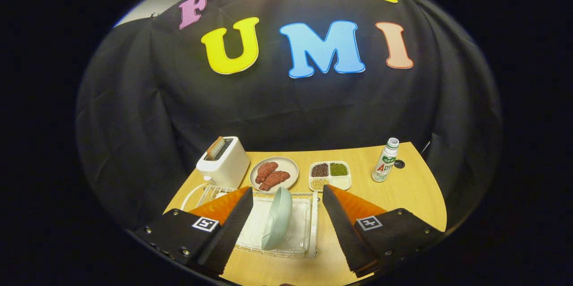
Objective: Take the plate from the dish rack, then take the spoon from the basket and place it into the plate.
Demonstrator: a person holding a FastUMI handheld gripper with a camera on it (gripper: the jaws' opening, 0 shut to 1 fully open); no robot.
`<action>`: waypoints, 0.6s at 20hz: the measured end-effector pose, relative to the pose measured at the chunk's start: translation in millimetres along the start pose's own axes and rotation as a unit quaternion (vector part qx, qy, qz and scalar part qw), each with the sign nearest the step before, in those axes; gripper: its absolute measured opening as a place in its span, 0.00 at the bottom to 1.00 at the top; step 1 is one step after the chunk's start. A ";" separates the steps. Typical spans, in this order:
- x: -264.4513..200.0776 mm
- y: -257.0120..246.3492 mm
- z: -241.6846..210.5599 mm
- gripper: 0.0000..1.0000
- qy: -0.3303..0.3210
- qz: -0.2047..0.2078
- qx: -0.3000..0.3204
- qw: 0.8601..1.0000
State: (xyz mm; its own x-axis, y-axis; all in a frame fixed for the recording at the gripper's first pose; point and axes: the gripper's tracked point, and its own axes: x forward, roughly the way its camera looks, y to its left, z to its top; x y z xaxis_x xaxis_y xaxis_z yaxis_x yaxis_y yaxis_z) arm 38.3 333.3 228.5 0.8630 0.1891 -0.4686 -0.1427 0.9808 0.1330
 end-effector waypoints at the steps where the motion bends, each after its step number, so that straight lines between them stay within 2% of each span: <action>1: 5.0 1.3 -2.1 0.96 0.011 -0.003 0.000 1.000; 5: 27.0 8.2 -26.8 0.96 0.080 -0.019 0.002 0.997; 8: 40.0 10.8 -46.5 0.96 0.121 -0.031 0.028 0.992; 12: 57.2 11.0 -60.0 0.97 0.151 -0.059 0.027 0.986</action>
State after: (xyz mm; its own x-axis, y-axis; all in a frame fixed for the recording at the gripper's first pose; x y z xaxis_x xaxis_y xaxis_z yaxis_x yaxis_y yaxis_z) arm 57.1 357.7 150.8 0.6864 0.0878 -0.7219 -0.0167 0.9943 0.1050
